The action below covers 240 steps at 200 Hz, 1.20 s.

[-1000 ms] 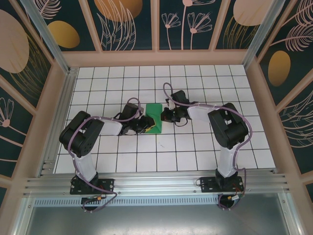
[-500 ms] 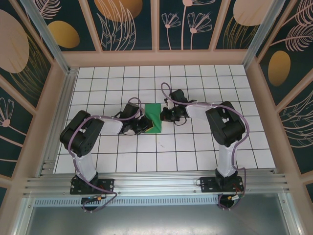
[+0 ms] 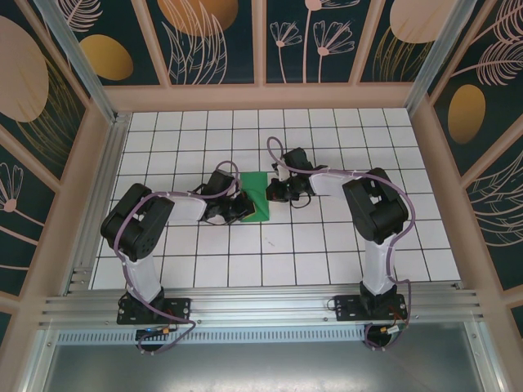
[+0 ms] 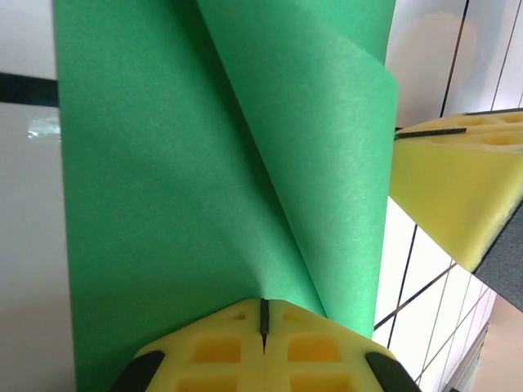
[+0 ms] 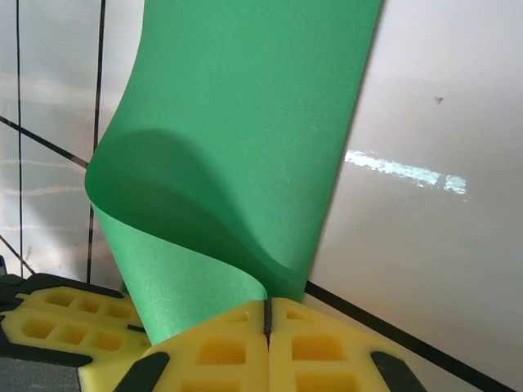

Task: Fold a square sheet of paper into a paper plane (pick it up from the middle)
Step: Fold the triangle a second time at the center of the table.

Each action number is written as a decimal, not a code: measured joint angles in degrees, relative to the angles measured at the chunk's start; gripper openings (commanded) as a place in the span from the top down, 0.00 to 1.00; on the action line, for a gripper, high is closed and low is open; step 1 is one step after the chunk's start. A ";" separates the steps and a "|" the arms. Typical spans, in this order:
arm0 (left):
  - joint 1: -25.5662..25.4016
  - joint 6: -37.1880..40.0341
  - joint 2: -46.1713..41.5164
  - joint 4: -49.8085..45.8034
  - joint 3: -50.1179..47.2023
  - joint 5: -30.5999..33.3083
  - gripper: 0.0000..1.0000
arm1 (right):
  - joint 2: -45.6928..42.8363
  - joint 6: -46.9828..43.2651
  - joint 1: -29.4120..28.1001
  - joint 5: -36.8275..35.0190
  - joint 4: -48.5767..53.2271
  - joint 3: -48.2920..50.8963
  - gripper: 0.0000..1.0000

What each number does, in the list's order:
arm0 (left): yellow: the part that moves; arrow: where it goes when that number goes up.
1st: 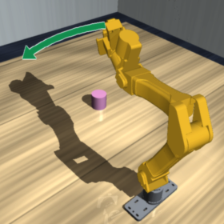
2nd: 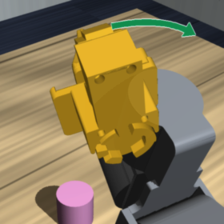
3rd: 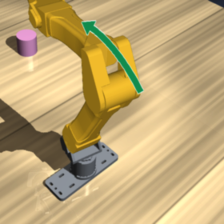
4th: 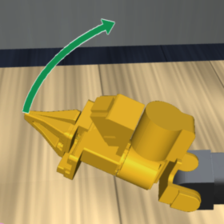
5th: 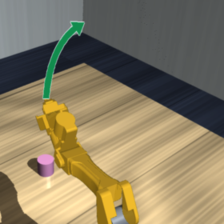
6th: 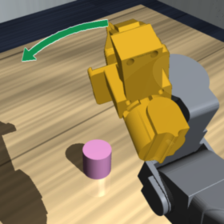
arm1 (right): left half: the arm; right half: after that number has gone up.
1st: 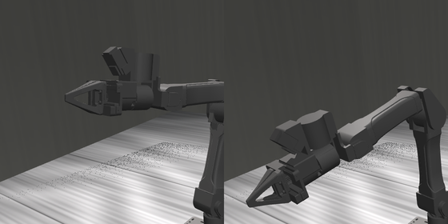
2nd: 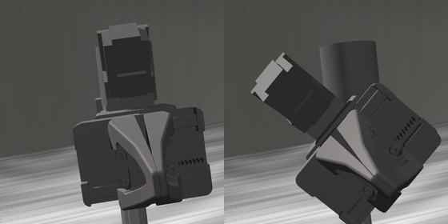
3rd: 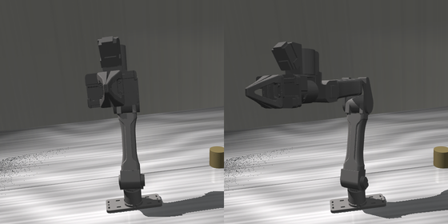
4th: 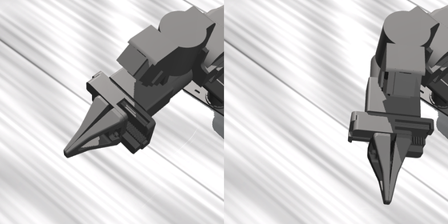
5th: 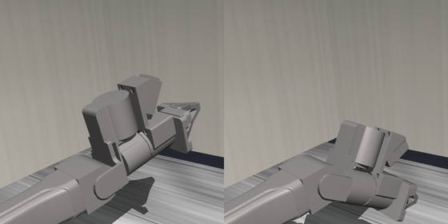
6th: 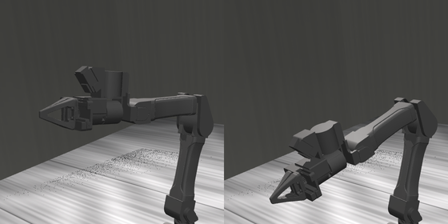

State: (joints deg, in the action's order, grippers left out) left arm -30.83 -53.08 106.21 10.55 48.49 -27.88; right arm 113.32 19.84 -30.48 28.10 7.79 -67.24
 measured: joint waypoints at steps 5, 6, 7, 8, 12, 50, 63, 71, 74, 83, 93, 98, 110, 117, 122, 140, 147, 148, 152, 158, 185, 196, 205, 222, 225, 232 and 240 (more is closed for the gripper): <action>-0.04 0.20 0.02 -0.22 0.13 0.04 0.98 | 0.00 -0.02 0.00 0.07 -0.02 0.00 0.95; -0.04 0.22 0.02 -0.26 0.15 0.07 0.98 | 0.00 -0.02 0.00 0.07 -0.02 0.00 0.95; -0.04 0.26 0.02 -0.28 0.17 0.07 0.98 | 0.00 -0.02 0.00 0.07 -0.02 0.00 0.95; -0.04 0.35 0.04 -0.37 0.20 0.09 0.98 | 0.00 -0.02 0.00 0.07 -0.02 0.00 0.95; -0.04 0.42 0.04 -0.46 0.26 0.11 0.99 | 0.00 -0.02 0.00 0.09 -0.02 0.00 0.95; -0.07 1.44 0.04 -1.01 0.50 0.17 1.00 | 0.00 -0.07 0.00 0.07 -0.02 0.00 0.95; -0.11 1.79 0.04 -1.22 0.63 0.28 1.00 | 0.00 -0.17 0.00 0.11 -0.02 0.00 0.95; -0.15 1.97 0.04 -1.40 0.70 0.31 1.00 | 0.00 -0.39 0.00 0.22 0.00 0.00 0.95; -0.15 2.05 0.07 -1.40 0.72 0.33 1.00 | 0.00 -0.46 0.00 0.24 0.00 0.00 0.95; -0.15 2.08 0.09 -1.40 0.72 0.31 1.00 | 0.00 -0.50 0.00 0.24 0.00 -0.02 0.95; -0.15 2.12 0.09 -1.44 0.76 0.31 1.00 | 0.00 -0.57 0.00 0.24 0.00 -0.04 0.95; -0.15 2.25 0.09 -1.49 0.79 0.31 1.00 | 0.02 -0.68 0.00 0.24 0.07 -0.09 0.95; -0.15 2.40 0.13 -1.57 0.83 0.31 1.00 | 0.11 -0.92 0.00 0.24 0.17 -0.35 0.94; -0.15 2.49 0.13 -1.60 0.83 0.28 1.00 | 0.13 -1.11 0.00 0.24 0.17 -0.46 0.94; -0.15 2.51 0.13 -1.60 0.83 0.31 1.00 | 0.13 -1.16 0.00 0.24 0.20 -0.55 0.94; -0.15 2.56 0.13 -1.60 0.83 0.31 1.00 | 0.17 -1.36 0.00 0.24 0.22 -0.87 0.94; -0.15 2.64 0.13 -1.60 0.83 0.31 1.00 | 0.24 -1.38 0.00 0.24 0.22 -1.03 0.94; -0.15 2.67 0.13 -1.60 0.83 0.31 1.00 | 0.24 -1.38 0.00 0.24 0.22 -1.03 0.94; -0.15 2.69 0.13 -1.60 0.83 0.31 1.00 | 0.33 -1.38 0.00 0.24 0.22 -1.09 0.94; -0.15 2.71 0.13 -1.60 0.83 0.31 1.00 | 0.44 -1.38 0.00 0.24 0.22 -1.16 0.94; -0.15 2.73 0.13 -1.60 0.83 0.31 1.00 | 1.42 -1.46 0.00 0.22 0.26 -1.51 0.94; -0.15 2.73 0.13 -1.60 0.83 0.31 1.00 | 1.75 -1.49 0.00 0.22 0.26 -1.53 0.94; -0.15 2.73 0.13 -1.60 0.85 0.31 1.00 | 1.92 -1.51 0.00 0.22 0.28 -1.53 0.94; -0.15 2.73 0.13 -1.64 0.87 0.31 1.00 | 1.99 -1.51 0.00 0.17 0.28 -1.53 0.94; -0.15 2.73 0.13 -1.66 0.90 0.31 1.00 | 1.99 -1.51 0.00 0.15 0.28 -1.53 0.94; -0.15 2.73 0.13 -1.79 0.96 0.31 1.00 | 1.99 -1.51 0.00 0.07 0.28 -1.53 0.94; -0.15 2.73 0.13 -1.86 1.03 0.31 1.00 | 1.99 -1.51 0.00 0.02 0.28 -1.53 0.94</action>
State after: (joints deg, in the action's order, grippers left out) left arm -30.98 -50.35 106.34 8.69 49.52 -27.57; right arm 115.31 18.33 -30.48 28.12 8.08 -68.77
